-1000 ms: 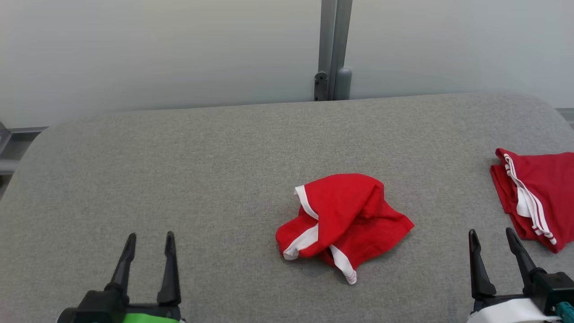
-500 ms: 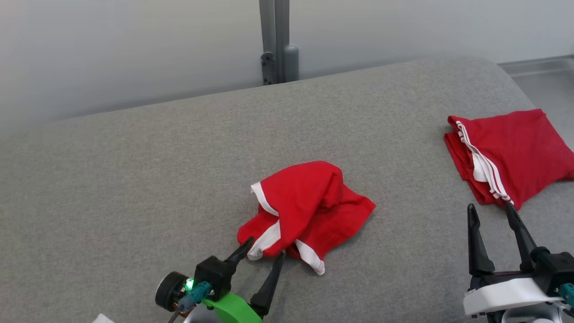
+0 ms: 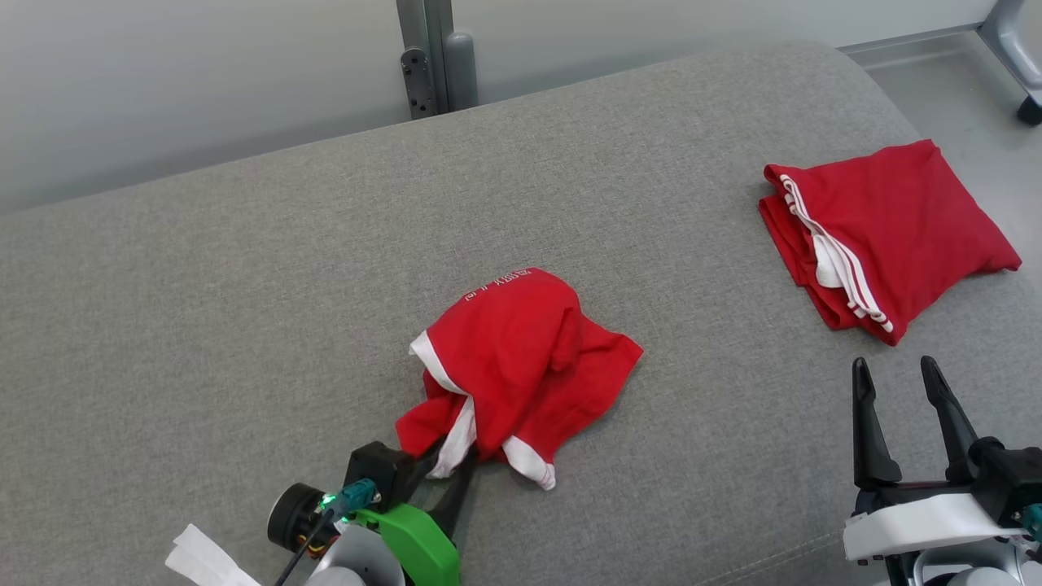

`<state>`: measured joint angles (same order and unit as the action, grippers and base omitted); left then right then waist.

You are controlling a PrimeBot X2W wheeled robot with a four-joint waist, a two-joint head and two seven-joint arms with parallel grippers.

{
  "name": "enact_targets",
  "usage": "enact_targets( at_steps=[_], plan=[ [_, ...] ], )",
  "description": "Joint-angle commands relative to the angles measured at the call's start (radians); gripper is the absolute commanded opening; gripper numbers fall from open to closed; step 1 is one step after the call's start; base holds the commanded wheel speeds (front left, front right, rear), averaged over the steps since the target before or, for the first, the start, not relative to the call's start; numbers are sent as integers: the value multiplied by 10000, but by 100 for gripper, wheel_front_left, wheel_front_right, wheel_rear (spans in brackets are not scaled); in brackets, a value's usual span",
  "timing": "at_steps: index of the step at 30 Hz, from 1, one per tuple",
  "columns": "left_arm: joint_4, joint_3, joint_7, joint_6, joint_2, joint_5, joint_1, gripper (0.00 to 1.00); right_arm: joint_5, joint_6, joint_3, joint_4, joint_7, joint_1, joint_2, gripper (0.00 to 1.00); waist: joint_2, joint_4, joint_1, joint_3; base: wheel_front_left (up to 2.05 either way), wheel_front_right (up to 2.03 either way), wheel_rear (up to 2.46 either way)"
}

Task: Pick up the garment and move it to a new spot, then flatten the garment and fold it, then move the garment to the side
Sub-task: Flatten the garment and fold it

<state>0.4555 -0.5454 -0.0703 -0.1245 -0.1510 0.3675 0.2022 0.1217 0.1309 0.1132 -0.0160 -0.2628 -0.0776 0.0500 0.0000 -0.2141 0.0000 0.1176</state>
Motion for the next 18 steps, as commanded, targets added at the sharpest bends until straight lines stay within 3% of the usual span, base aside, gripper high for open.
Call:
enact_targets(
  at_steps=[1, 6, 13, 18],
  plan=[
    [31, -41, -15, -55, -101, 78, 148, 0, 75, -3, 24, -34, -24, 81, 18, 100, 0, 52, 0, -8, 0, 0, 0],
    [-212, 9, -71, -61, -6, 920, 138, 0, 81, -3, -6, -78, -24, 92, 21, 100, 0, 255, 0, -69, 0, 0, 0],
    [-3114, 1278, 865, -63, 350, 4797, -75, 0, -72, -3, 0, -72, -24, -131, 20, 100, 0, 797, 0, -171, 0, 0, 0],
    [-5158, 2678, 1774, 711, 270, 6683, 357, 0, 2, -3, -113, -151, -24, -168, 20, 100, 0, 1149, 0, -368, 0, 0, 0]
  ],
)
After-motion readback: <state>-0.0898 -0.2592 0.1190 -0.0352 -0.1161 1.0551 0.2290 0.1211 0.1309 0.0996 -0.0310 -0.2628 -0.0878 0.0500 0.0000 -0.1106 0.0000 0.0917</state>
